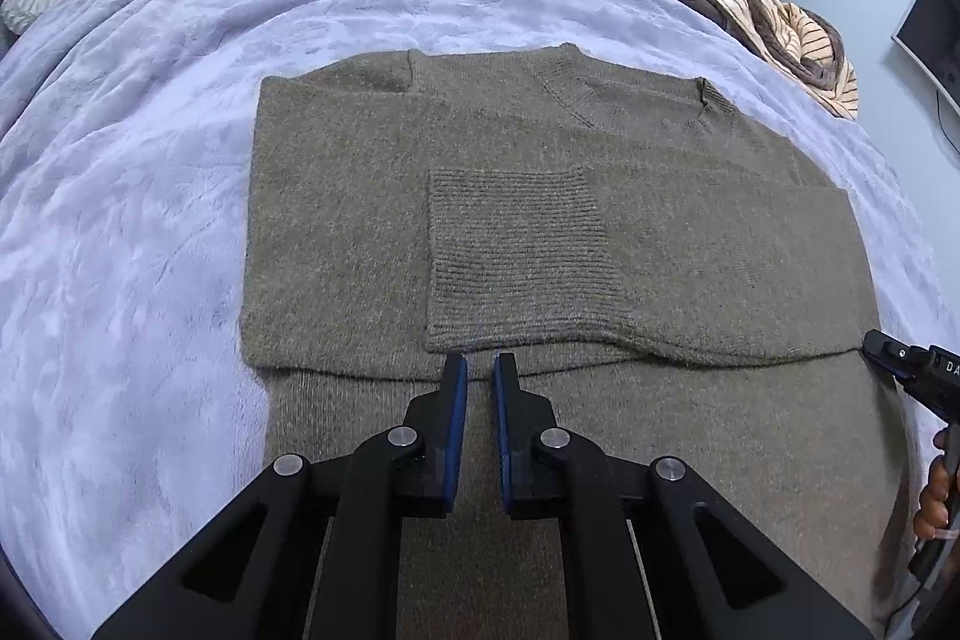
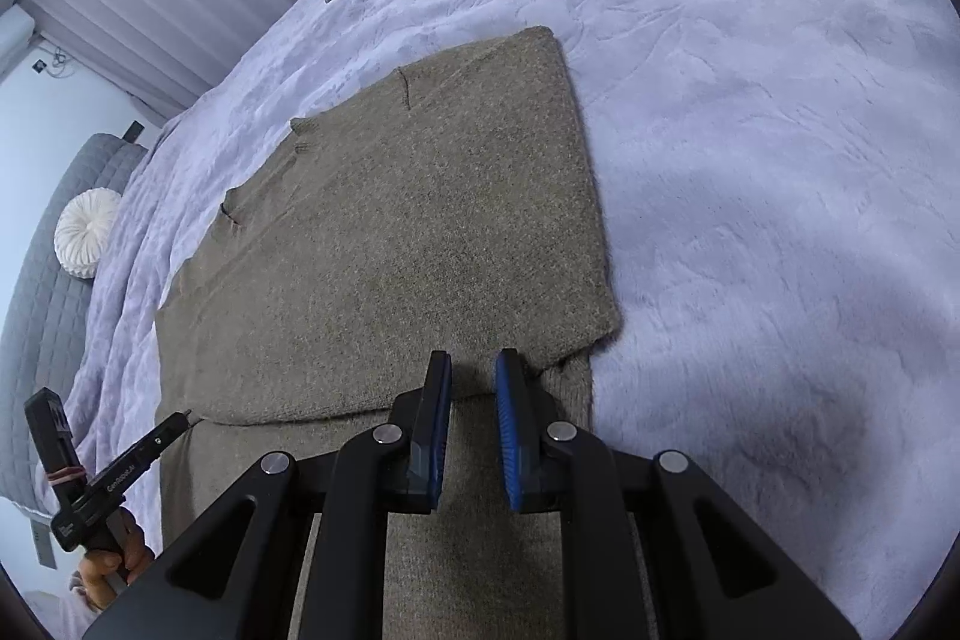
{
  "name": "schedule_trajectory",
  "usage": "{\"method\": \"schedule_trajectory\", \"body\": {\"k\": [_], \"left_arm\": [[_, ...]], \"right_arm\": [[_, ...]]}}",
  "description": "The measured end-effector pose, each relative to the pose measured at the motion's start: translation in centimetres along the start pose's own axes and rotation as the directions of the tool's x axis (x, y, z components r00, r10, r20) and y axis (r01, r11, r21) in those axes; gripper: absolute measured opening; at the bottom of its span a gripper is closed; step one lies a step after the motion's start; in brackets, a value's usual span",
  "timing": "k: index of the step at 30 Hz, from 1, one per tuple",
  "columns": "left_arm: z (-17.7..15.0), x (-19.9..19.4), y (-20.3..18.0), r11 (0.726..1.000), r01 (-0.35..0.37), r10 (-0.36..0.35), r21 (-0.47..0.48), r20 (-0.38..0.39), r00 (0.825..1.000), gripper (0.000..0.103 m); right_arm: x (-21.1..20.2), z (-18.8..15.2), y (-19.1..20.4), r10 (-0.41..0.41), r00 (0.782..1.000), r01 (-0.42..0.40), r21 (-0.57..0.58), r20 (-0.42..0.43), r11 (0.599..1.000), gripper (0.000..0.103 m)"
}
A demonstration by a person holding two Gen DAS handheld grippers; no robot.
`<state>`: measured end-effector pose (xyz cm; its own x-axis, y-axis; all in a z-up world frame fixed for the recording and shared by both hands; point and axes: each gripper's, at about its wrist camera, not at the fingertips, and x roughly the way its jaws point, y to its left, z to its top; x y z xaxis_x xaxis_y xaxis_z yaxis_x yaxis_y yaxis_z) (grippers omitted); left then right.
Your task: Fold small clothes
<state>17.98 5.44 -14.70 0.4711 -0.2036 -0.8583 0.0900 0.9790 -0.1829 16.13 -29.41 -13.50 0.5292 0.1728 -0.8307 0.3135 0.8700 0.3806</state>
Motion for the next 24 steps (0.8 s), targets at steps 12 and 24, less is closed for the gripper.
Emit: {"method": "schedule_trajectory", "body": {"k": [12,24], "left_arm": [[-1.6,-1.7,0.3,0.999,-0.037,0.039,-0.030,0.071,0.997,0.102],[-3.3,0.0,2.5,0.993,-0.078,0.071,-0.089,-0.082,0.994,0.102]], "right_arm": [[-1.0,-2.0,-0.4,-0.013,1.000,0.013,0.002,-0.008,1.000,0.018],[-2.1,-2.7,0.6,-0.029,1.000,0.029,-0.024,0.006,0.999,0.034]]}}
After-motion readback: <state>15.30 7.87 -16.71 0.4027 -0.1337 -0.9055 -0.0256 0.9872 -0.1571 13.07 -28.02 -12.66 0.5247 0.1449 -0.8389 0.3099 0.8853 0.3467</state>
